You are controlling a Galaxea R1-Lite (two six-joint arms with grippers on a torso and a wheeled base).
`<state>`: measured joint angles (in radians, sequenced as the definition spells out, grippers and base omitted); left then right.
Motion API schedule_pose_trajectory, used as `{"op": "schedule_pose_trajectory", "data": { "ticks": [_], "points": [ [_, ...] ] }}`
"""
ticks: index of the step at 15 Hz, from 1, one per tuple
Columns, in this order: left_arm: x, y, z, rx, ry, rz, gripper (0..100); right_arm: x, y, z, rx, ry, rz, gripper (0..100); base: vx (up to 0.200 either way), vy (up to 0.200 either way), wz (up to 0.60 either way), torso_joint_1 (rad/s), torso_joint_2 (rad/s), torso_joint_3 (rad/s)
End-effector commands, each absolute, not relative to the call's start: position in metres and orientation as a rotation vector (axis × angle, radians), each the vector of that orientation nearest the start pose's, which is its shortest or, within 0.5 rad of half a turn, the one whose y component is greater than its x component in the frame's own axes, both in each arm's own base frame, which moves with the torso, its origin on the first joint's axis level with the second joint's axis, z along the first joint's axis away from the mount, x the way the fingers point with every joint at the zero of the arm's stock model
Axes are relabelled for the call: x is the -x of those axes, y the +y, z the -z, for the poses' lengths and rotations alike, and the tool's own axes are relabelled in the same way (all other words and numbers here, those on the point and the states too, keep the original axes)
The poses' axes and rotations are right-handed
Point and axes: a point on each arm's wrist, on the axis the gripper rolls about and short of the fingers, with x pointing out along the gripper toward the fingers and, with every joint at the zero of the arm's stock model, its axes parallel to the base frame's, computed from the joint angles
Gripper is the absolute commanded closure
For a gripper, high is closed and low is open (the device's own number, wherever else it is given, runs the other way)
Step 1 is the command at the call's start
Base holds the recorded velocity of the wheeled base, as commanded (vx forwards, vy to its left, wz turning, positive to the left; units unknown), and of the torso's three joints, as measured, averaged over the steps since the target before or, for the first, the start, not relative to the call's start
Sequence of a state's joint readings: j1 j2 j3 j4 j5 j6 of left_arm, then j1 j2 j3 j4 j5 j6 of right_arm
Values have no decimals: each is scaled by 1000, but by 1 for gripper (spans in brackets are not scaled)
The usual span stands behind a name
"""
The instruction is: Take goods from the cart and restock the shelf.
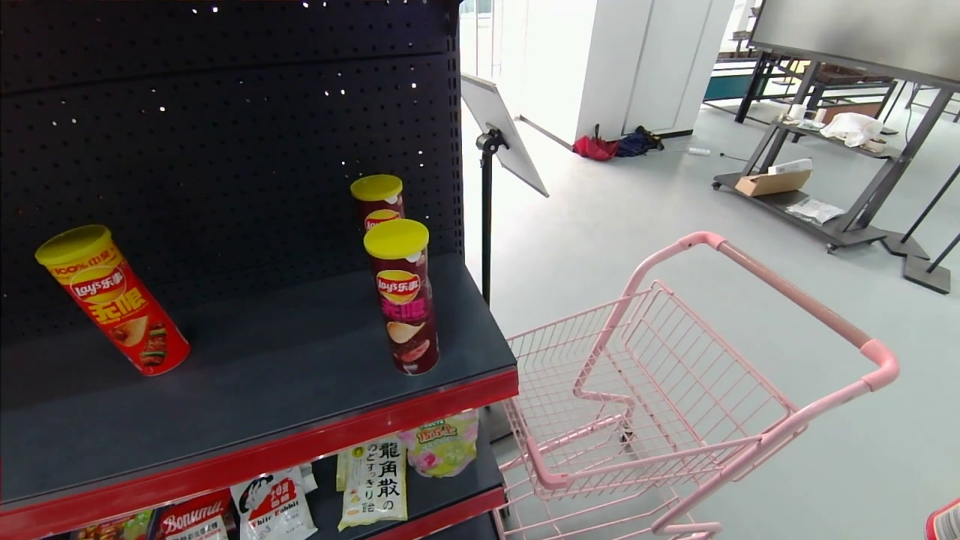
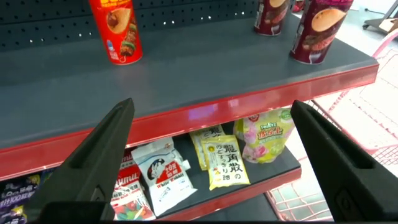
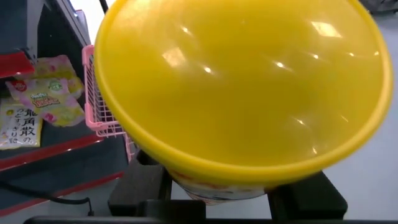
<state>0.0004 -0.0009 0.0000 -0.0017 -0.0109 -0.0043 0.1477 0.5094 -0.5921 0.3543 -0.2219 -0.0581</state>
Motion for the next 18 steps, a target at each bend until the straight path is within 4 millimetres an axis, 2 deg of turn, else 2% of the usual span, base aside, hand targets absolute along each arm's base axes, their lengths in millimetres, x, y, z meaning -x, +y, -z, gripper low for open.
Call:
{"op": "schedule_pose_trajectory", "data": {
  "ticks": [1, 10, 16, 18],
  "points": [
    [23, 0, -76, 5, -2, 11, 0, -6, -4, -208, 111, 278, 68, 100, 0, 0, 0, 27, -51, -22],
    [23, 0, -76, 5, -2, 11, 0, -7, -4, -200, 128, 300, 65, 100, 0, 0, 600, 6, -2, -3],
    [23, 0, -76, 5, -2, 9, 0, 8, -6, -180, 110, 211, 60, 100, 0, 0, 0, 0, 0, 0],
    [23, 0, -76, 5, -2, 11, 0, 12, -7, -174, 107, 196, 60, 100, 0, 200, 0, -5, 5, 7]
  ]
}}
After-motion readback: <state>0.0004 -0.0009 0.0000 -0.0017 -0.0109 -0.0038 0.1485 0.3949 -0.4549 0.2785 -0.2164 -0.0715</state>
